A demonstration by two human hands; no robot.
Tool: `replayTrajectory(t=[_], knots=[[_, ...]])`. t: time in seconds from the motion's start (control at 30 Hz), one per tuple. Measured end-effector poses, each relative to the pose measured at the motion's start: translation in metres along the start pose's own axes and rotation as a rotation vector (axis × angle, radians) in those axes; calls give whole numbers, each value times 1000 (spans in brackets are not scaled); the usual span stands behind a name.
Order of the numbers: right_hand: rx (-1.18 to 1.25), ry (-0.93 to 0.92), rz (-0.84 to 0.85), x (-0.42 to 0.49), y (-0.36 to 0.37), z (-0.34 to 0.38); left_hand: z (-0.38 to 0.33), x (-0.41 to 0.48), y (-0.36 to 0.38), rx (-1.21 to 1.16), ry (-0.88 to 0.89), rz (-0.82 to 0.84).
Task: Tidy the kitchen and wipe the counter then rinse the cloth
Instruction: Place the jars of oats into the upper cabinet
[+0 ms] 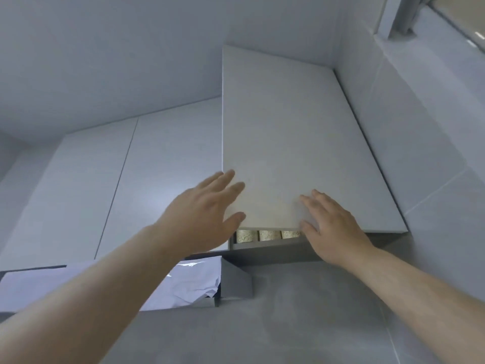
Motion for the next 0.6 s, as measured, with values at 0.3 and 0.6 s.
replayTrajectory(t=[0.3,0.6], knots=[[-162,5,-77,17,29,-7,31,-1,78,-75,-13,-131],[-246,8,-119,29,58,-18,48,0,128,-94,-9,-171]])
Point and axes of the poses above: each hand's wrist, its own x-axis towards the middle knuckle, its own y-axis out of the palm, z = x × y, the point moved 10 cm from there along x, towards the middle knuckle, and after that the axes turned 13 degrees about y, right-handed, at the moved point
